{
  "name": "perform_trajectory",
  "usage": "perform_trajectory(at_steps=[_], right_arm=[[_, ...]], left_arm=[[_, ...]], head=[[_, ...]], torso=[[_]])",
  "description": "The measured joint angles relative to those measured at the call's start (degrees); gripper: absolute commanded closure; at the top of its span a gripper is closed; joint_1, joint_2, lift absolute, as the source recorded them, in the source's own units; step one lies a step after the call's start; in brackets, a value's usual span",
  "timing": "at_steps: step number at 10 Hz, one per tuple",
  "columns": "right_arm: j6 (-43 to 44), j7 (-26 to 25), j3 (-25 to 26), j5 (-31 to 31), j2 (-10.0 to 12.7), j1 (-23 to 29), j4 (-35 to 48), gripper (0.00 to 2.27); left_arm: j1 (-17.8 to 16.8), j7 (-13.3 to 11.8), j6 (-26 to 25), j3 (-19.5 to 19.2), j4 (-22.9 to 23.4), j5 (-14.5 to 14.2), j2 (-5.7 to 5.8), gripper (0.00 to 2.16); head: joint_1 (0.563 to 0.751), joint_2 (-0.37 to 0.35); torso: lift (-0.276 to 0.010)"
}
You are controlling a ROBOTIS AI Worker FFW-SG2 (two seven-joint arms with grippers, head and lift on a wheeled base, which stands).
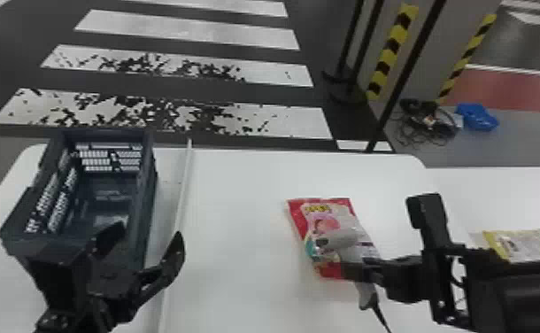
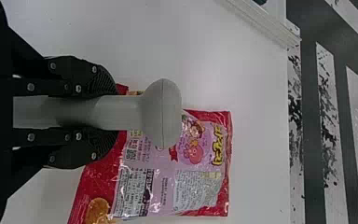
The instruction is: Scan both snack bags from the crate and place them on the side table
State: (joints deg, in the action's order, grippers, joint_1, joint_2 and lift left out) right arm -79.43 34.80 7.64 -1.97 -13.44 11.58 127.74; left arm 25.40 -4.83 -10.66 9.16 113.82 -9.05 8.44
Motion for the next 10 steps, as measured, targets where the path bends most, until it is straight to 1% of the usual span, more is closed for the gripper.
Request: perform_trajectory(at_steps=[3, 7, 9, 10], right_arm=[[0.9, -0.1, -1.1, -1.5, 0.0, -0.5, -1.0, 2.26], [1.4, -0.1, -1.2, -2.2, -0.2, -0.7, -1.8, 2.26], [1.3, -0.1, -0.7, -2.3, -0.4, -0.8, -1.5, 2.26], [1.3, -0.1, 0.4, -1.9, -0.5, -0.9, -1.4, 2.26]], left_arm=[[0.0, 0.0, 0.0, 0.0, 0.0, 0.0, 0.08, 0.07], [0.0, 0.0, 0.0, 0.0, -0.1, 0.0, 0.00, 0.07], [0.1, 0.0, 0.0, -0.1, 0.0, -0.1, 0.00, 0.07], [0.1, 0.0, 0.0, -0.1, 0.0, -0.1, 0.00, 0.07]], head=[[0.695, -0.170], [0.695, -0.176], [0.695, -0.180], [0.695, -0.191]], torso=[[-0.095], [-0.095], [-0.095], [-0.095]])
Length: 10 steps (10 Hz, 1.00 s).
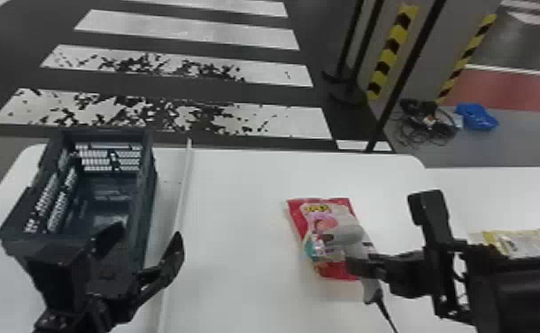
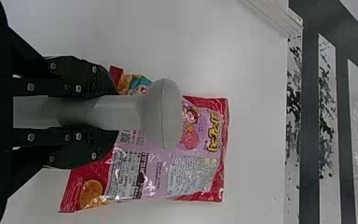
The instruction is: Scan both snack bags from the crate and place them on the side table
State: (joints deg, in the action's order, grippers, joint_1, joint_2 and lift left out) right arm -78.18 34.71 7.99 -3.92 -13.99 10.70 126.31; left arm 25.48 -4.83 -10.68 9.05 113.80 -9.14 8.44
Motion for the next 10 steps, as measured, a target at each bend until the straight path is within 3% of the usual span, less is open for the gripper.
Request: perform_trajectory(at_steps=[2, 5, 10], right_arm=[[0.4, -0.2, 3.2, 0.9, -0.3, -0.4, 0.0, 2.26], [7.6, -0.6, 8.7, 2.9, -1.3, -1.2, -4.6, 2.26], [22.1, -2.2, 14.7, 3.6, -2.8, -4.0, -19.4, 2.26]], left_arm=[[0.0, -0.1, 0.0, 0.0, -0.1, -0.2, 0.00, 0.07], [-0.1, -0.1, 0.2, -0.1, -0.5, -0.4, 0.00, 0.07], [-0.1, -0.2, 0.2, -0.1, -0.9, -0.4, -0.09, 0.07]], head=[[0.695, -0.212], [0.695, -0.270], [0.695, -0.350]], torso=[[-0.095], [-0.095], [-0.095]])
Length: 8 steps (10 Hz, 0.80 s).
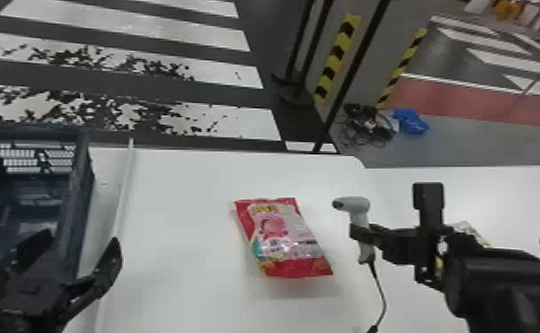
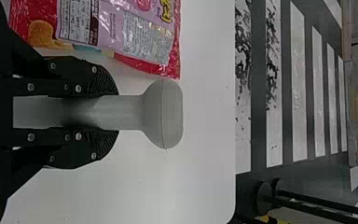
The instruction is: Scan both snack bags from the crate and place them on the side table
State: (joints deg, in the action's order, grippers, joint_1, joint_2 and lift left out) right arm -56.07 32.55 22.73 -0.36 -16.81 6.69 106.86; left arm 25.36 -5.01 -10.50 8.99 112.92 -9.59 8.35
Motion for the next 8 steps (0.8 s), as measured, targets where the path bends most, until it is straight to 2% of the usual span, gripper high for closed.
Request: perform_trajectory(at_steps=[4, 8], right_arm=[[3.8, 0.0, 0.6, -0.2, -3.6, -2.9, -10.7, 2.26], [8.9, -0.1, 0.5, -0.5, -4.2, -4.7, -18.4, 2.25]], left_arm=[[-0.2, -0.1, 0.0, 0.0, -0.3, -0.1, 0.00, 0.07], [-0.5, -0.1, 0.0, 0.1, -0.8, -0.2, 0.00, 0.07]], head=[[0.695, -0.350], [0.695, -0.350]], torso=[[-0.095], [-0.095]])
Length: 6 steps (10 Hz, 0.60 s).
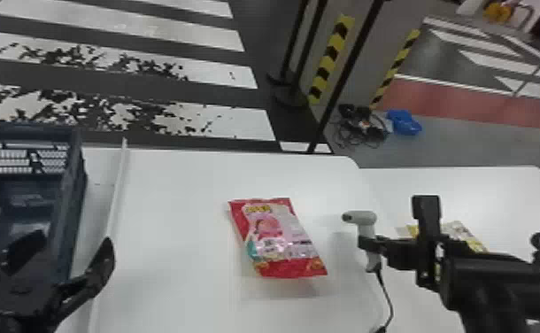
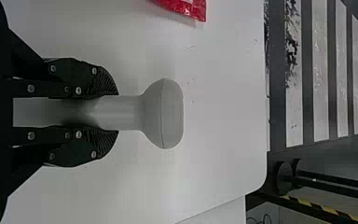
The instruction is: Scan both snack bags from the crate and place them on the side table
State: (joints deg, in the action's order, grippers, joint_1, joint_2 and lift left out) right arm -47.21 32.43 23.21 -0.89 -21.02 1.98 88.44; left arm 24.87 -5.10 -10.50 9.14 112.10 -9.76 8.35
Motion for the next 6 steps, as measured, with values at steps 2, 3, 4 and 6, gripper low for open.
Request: perform_trajectory(at_steps=[2, 3, 4, 6], right_arm=[[1.7, 0.0, -0.3, -0.2, -0.1, -0.5, -2.5, 2.25], [2.0, -0.4, -0.4, -0.3, -0.2, -0.6, -3.1, 2.26], [2.2, -0.5, -0.5, -0.3, -0.2, -0.7, -3.5, 2.26], [2.4, -0.9, -0.6, -0.3, -0.4, -1.0, -4.3, 2.25]], left_arm=[[0.0, 0.0, 0.0, 0.0, 0.0, -0.1, 0.00, 0.07], [0.0, 0.0, 0.0, 0.0, 0.0, -0.1, 0.00, 0.07], [0.0, -0.1, 0.0, 0.0, 0.0, -0.1, 0.00, 0.07], [0.0, -0.1, 0.0, 0.0, 0.0, -0.2, 0.00, 0.07]], head=[[0.695, -0.350], [0.695, -0.350], [0.695, -0.350], [0.695, -0.350]], torso=[[-0.095], [-0.095], [-0.095], [-0.095]])
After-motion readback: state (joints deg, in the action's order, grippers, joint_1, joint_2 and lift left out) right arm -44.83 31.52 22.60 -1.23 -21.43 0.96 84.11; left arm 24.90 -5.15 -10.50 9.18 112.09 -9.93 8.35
